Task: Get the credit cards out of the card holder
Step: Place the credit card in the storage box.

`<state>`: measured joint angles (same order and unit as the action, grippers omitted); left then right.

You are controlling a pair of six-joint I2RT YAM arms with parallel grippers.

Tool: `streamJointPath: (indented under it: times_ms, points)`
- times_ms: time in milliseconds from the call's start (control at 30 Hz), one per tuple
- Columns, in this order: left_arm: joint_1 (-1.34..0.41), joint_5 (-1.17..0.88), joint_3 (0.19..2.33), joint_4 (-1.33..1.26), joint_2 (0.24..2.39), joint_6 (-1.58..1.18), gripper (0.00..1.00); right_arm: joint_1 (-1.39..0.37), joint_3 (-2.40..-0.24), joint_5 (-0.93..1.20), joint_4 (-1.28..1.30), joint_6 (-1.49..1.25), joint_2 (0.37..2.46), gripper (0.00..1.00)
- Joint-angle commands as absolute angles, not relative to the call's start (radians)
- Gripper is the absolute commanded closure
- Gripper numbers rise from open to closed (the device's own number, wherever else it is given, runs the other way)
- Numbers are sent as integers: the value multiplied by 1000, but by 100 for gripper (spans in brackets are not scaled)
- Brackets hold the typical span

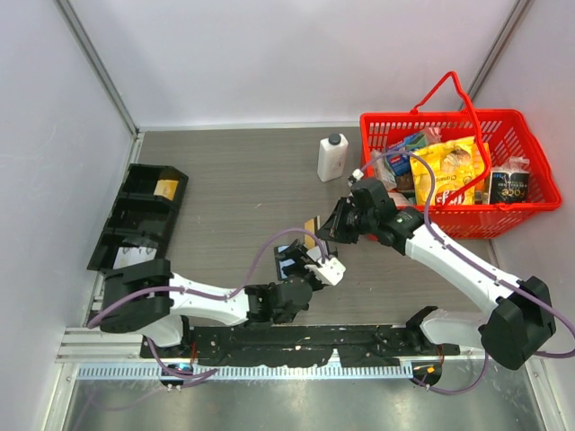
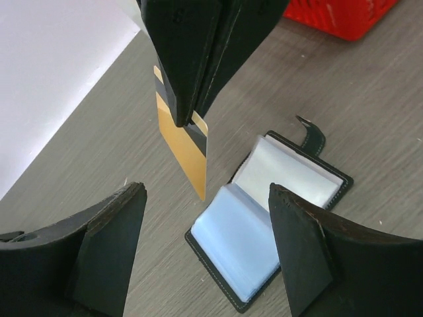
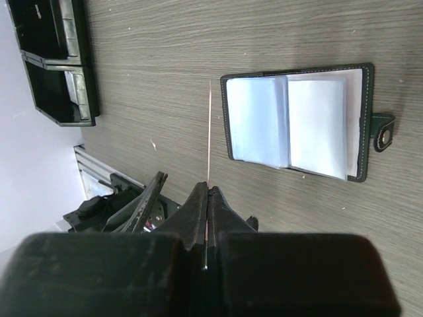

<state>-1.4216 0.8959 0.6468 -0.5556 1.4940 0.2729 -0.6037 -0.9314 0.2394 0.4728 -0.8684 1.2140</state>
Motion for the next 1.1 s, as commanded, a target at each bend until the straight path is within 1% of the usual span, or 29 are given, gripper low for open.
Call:
streamJointPath:
  times_ms: [0, 67, 233, 333, 400, 500, 533, 567, 600, 633, 700, 733, 767, 900, 933, 967, 1067]
  points:
    - [-1425, 1032, 690, -798, 1545, 360, 23, -612, -927, 265, 413, -913, 1169, 99]
    - [-1427, 1064, 696, -814, 1558, 354, 31, -611, -920, 267, 408, -917, 1161, 99]
    - [-1425, 1091, 693, -813, 1557, 341, 60, -611, -902, 262, 393, -931, 1146, 99]
    - [-1425, 1082, 689, -766, 1528, 293, 82, -611, -891, 271, 368, -948, 1143, 99]
    - [-1425, 1074, 689, -724, 1505, 252, 100, -611, -888, 278, 353, -956, 1147, 99]
    - [-1416, 1056, 680, -654, 1461, 168, 100, -611, -884, 278, 325, -962, 1147, 99]
    - [-1411, 1043, 678, -619, 1441, 134, 100, -611, -884, 275, 316, -963, 1147, 97]
    - [-1404, 1029, 678, -573, 1418, 88, 100, -609, -882, 273, 299, -968, 1144, 93]
    - [-1396, 1019, 677, -533, 1396, 39, 100, -611, -882, 261, 292, -966, 1143, 87]
    - [-1384, 997, 675, -472, 1370, 6, 100, -611, -887, 250, 278, -965, 1135, 84]
    - [-1353, 950, 669, -382, 1321, -102, 100, -611, -893, 224, 261, -956, 1124, 68]
    - [-1338, 916, 664, -347, 1296, -145, 100, -611, -897, 213, 253, -950, 1123, 64]
    - [-1318, 888, 657, -315, 1269, -194, 100, -609, -903, 209, 239, -939, 1120, 57]
    - [-1240, 801, 634, -218, 1165, -305, 100, -611, -922, 195, 195, -905, 1114, 44]
    - [-1220, 781, 627, -192, 1149, -340, 100, -611, -923, 193, 184, -900, 1109, 43]
    - [-1177, 758, 621, -166, 1117, -375, 100, -611, -923, 190, 166, -891, 1103, 40]
    - [-1045, 671, 601, -83, 1045, -500, 100, -611, -916, 170, 129, -867, 1071, 37]
